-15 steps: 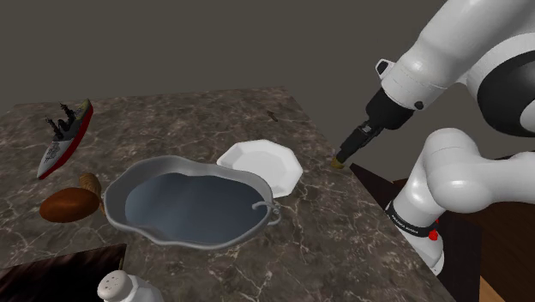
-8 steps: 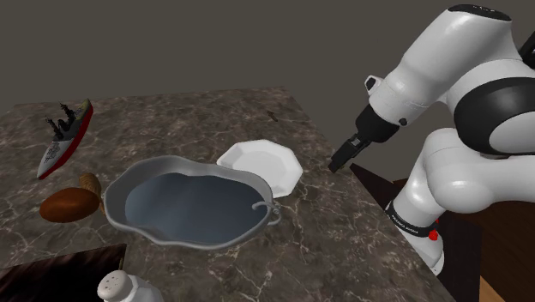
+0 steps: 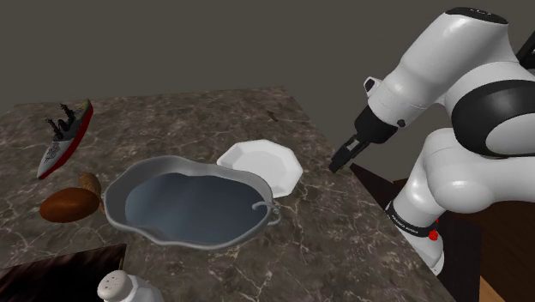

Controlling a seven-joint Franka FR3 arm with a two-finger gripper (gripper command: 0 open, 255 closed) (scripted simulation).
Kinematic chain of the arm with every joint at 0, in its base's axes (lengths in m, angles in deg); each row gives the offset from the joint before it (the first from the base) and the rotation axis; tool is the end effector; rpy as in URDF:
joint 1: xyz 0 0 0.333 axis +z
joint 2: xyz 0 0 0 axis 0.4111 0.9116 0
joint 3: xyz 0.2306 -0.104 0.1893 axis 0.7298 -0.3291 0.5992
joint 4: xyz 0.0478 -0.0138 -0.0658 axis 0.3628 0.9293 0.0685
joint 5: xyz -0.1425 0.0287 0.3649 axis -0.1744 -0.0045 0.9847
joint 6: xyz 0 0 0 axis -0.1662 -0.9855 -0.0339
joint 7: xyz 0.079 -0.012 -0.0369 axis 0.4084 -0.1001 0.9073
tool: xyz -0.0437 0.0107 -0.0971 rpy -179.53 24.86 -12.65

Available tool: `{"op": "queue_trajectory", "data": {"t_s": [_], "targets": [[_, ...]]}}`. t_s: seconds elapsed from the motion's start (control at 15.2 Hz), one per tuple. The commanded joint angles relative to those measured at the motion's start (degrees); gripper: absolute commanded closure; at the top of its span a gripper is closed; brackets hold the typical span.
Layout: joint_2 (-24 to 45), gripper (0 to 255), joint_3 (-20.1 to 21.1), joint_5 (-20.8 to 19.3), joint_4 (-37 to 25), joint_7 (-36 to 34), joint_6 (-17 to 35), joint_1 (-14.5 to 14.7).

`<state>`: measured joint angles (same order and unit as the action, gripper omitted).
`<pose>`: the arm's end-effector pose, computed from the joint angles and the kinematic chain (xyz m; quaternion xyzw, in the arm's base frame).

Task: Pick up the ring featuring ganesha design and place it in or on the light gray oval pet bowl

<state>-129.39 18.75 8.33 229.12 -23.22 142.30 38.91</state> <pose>0.1727 0.1562 0.4681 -0.9884 0.0558 -0.1370 0.0337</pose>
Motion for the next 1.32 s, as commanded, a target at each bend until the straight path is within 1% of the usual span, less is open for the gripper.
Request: {"op": "queue_trajectory", "data": {"t_s": [0.0,0.53,1.25], "targets": [[0.0,255,0.0,0.0,0.0,0.0,0.0,0.0],[0.0,255,0.0,0.0,0.0,0.0,0.0,0.0],[2.5,255,-3.4,-3.3,-9.0,0.6,-6.3,-2.6]]}}
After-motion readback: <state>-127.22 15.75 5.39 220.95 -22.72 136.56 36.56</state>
